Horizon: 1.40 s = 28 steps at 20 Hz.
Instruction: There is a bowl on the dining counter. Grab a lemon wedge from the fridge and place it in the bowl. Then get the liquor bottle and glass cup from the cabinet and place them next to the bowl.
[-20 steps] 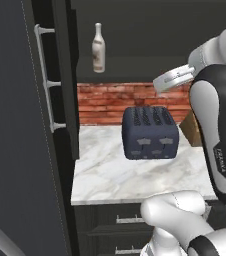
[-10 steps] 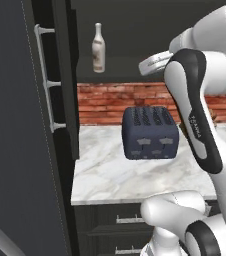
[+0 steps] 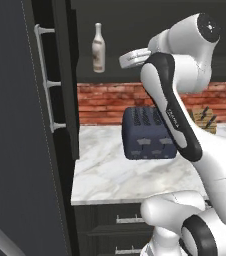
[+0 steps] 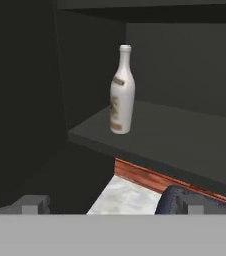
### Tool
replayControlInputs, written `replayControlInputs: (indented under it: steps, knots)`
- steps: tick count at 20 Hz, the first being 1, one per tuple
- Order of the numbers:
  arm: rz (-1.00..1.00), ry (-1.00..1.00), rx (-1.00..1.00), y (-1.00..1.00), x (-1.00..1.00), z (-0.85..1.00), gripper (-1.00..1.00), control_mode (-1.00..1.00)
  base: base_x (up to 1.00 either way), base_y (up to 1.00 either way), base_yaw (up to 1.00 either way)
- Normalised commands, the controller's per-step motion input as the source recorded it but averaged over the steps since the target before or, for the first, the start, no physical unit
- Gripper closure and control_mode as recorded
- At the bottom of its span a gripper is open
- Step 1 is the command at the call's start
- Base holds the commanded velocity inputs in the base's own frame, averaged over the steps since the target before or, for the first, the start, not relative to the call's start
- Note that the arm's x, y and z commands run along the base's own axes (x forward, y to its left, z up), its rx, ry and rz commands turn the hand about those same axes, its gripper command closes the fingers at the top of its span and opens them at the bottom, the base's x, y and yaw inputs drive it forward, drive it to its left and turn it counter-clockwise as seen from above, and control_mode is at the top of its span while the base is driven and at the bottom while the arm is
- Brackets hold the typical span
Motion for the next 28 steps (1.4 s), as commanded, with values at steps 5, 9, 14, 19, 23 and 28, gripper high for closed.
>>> replayControlInputs:
  steps: [5,9,14,19,23,28]
  knots:
    - [0.00,0.00,0.04,0.12,0.56,0.10,-1.00,-1.00,0.00,0.00,0.00]
    - [0.00,0.00,0.00,0.05,0.38,0.08,-1.00,-1.00,0.00,0.00,0.00]
    - [0.00,0.02,0.00,0.05,0.39,0.01,-1.00,-1.00,0.00,0.00,0.00]
    - [0.00,0.06,0.00,0.07,0.54,0.00,-1.00,-1.00,0.00,0.00,0.00]
    - [0.00,0.07,0.02,0.10,0.49,0.00,-1.00,-1.00,0.00,0.00,0.00]
    - [0.00,0.06,0.03,0.16,0.38,0.00,-1.00,-1.00,0.00,0.00,0.00]
